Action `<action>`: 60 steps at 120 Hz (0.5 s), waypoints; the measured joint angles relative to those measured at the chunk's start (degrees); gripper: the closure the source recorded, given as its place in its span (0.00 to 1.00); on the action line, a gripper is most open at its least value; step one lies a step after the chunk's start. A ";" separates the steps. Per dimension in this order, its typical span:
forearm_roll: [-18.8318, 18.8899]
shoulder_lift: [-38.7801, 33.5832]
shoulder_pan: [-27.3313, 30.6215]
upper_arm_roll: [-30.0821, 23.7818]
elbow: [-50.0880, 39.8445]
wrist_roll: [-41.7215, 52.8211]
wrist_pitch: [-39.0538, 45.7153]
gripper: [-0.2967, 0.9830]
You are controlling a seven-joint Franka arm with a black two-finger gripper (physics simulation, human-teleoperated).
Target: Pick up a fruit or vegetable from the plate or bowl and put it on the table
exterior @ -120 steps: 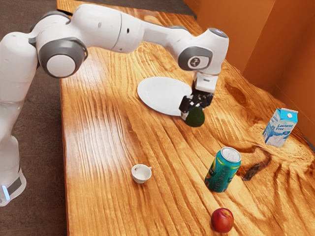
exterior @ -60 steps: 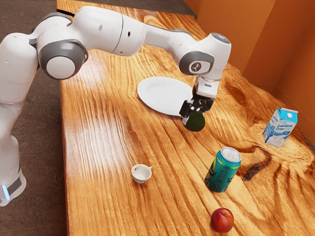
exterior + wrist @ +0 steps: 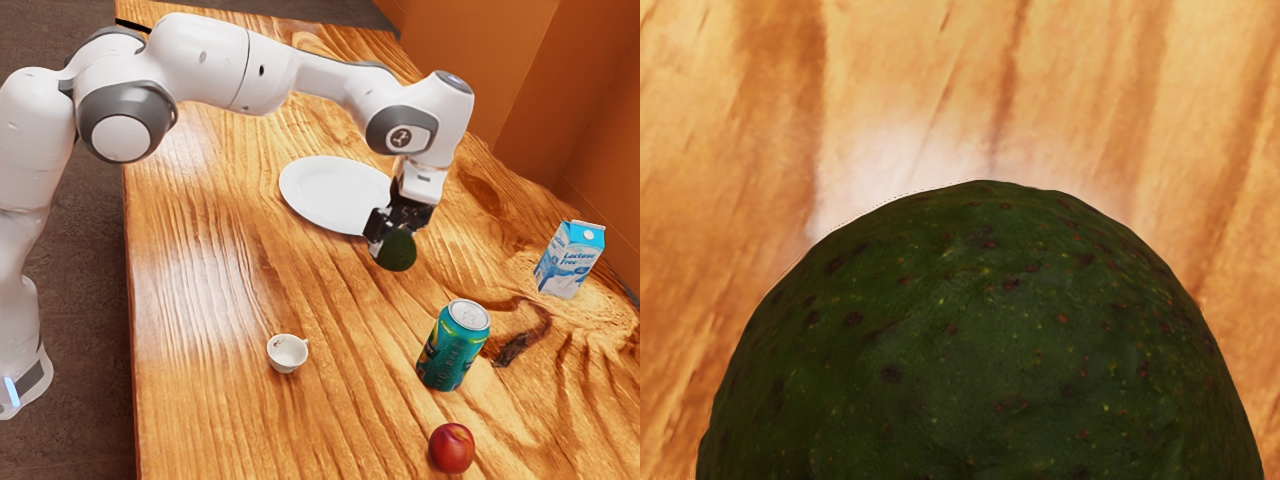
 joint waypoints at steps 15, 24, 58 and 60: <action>-0.22 -0.22 0.29 -0.05 1.32 -0.60 -4.01 0.31; -0.28 -0.24 0.11 -0.15 1.70 -0.87 -5.92 0.28; -0.69 -0.12 0.19 -0.98 2.70 -1.20 -9.70 0.24; -0.69 -0.13 0.18 -0.97 2.70 -1.20 -9.87 0.24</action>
